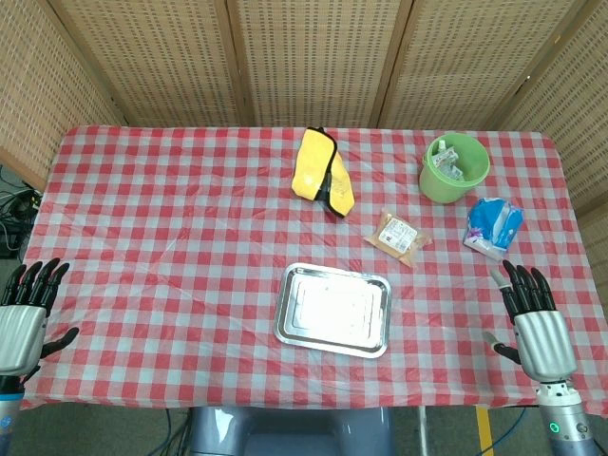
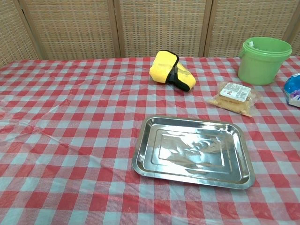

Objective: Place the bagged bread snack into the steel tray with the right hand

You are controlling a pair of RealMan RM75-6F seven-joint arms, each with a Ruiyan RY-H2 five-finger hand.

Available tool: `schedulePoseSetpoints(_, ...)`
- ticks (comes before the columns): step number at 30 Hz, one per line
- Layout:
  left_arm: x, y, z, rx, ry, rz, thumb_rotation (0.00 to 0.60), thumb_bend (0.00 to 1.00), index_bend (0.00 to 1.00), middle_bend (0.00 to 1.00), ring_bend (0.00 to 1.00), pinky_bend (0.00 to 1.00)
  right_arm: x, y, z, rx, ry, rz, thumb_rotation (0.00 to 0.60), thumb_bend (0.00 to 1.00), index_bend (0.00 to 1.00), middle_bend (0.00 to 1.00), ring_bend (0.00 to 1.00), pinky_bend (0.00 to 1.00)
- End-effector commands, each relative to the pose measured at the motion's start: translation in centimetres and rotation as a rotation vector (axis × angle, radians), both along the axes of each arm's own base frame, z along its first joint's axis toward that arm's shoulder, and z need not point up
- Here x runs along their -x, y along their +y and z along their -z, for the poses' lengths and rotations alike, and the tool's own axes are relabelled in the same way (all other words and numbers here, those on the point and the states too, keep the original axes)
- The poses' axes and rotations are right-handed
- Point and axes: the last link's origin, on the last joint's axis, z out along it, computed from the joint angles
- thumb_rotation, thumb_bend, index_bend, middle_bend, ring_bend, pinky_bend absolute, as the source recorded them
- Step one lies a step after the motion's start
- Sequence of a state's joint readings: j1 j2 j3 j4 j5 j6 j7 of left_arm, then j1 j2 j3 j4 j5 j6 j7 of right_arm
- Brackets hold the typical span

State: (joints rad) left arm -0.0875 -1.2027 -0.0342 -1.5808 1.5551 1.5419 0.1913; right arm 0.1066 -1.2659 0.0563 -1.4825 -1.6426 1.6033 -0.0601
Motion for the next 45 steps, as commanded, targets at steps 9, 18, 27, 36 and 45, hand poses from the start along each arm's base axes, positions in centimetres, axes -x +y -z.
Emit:
schedulePoseSetpoints(9, -0.3, -0.1, 0.0, -0.013, -0.013, 0.016, 0.6, 0.14, 0.0, 0.0, 0.0, 0.0, 0.1, 0.0, 0.1, -0.014, -0.002, 0.013, 0.6, 0.06, 0.0, 0.0, 0.0, 0.0)
schedulePoseSetpoints(18, -0.2, 0.1, 0.0, -0.014, -0.016, 0.021, 0.6, 0.14, 0.0, 0.0, 0.0, 0.0, 0.1, -0.3, 0.3, -0.026, -0.004, 0.02, 0.6, 0.06, 0.0, 0.0, 0.0, 0.0)
schedulePoseSetpoints(27, 0.0, 0.3, -0.2, -0.036, -0.017, 0.018, 0.6, 0.14, 0.0, 0.0, 0.0, 0.0, -0.4, -1.3, 0.5, -0.024, -0.026, 0.013, 0.6, 0.06, 0.0, 0.0, 0.0, 0.0)
schedulePoseSetpoints(36, 0.4, 0.8, -0.6, -0.044, -0.029, 0.0, 0.6, 0.14, 0.0, 0.0, 0.0, 0.0, -6.0, -7.9, 1.2, -0.082, 0.01, -0.063, 0.6, 0.06, 0.02, 0.0, 0.0, 0.0)
schedulePoseSetpoints(45, 1.1, 1.4, -0.9, -0.046, -0.029, -0.031, 0.6, 0.14, 0.0, 0.0, 0.0, 0.0, -11.1, -14.5, 4.4, -0.186, 0.032, -0.031, 0.6, 0.06, 0.09, 0.0, 0.0, 0.0)
